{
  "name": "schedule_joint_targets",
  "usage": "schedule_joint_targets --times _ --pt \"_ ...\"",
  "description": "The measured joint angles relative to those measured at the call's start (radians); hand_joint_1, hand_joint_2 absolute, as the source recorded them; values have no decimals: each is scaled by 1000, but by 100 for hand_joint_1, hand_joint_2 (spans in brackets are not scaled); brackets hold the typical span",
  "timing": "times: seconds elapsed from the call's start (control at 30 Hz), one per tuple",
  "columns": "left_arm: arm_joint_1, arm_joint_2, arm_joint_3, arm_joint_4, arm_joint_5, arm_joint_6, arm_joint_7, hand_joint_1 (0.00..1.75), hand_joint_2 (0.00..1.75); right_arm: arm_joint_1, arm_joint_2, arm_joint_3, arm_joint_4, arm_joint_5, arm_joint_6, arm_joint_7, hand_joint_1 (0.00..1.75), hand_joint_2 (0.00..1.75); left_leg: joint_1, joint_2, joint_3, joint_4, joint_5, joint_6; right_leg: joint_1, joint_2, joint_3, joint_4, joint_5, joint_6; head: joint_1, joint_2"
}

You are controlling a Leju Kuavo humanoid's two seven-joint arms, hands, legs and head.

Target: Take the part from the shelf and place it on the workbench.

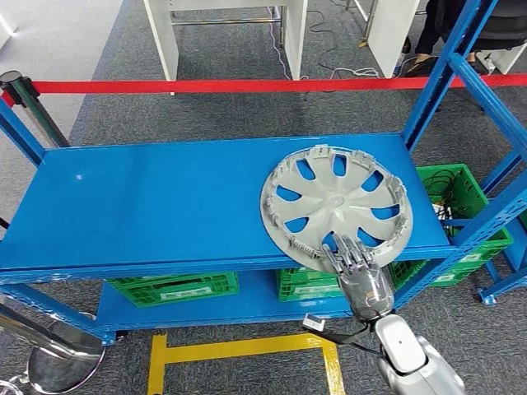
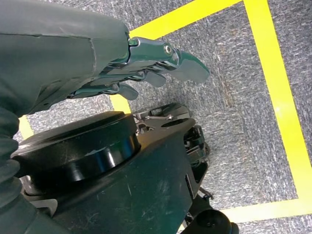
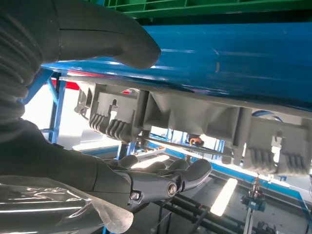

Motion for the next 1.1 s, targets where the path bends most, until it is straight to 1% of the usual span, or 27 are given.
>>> schedule_joint_targets --times 0.27,0.43,0.8,0.83,0.87,0.93,0.97,1.0,1.1 --pt "0 0 0 0 1 -1 0 0 175 -5 0 0 5 0 0 5 0 175 0 0 0 0 0 0 0 0 0 0 0 0 0 0" --pt "0 0 0 0 2 -5 -1 0 175 -38 -3 8 37 0 0 13 0 175 0 0 0 0 0 0 0 0 0 0 0 0 0 0" --pt "0 0 0 0 4 -7 -5 0 175 -70 -3 22 75 1 0 13 0 175 0 0 0 0 0 0 0 0 0 0 0 0 0 0" --pt "0 0 0 0 5 -7 -5 0 175 -73 -3 23 79 1 0 11 15 175 0 0 0 0 0 0 0 0 0 0 0 0 0 0" --pt "0 0 0 0 5 -8 -5 0 175 -76 -3 24 82 1 0 11 48 175 0 0 0 0 0 0 0 0 0 0 0 0 0 0" --pt "0 0 0 0 4 -8 -5 0 175 -83 -3 27 89 1 0 10 134 175 0 0 0 0 0 0 0 0 0 0 0 0 0 0" --pt "0 0 0 0 4 -8 -5 0 175 -87 -3 29 94 1 0 9 163 175 0 0 0 0 0 0 0 0 0 0 0 0 0 0" --pt "0 0 0 0 4 -8 -5 0 175 -91 -3 30 99 1 0 9 175 175 0 0 0 0 0 0 0 0 0 0 0 0 0 0" --pt "-1 0 0 0 4 -8 -5 0 175 -99 -3 32 109 1 0 8 175 175 0 0 0 0 0 0 0 -1 0 0 0 0 0 0"
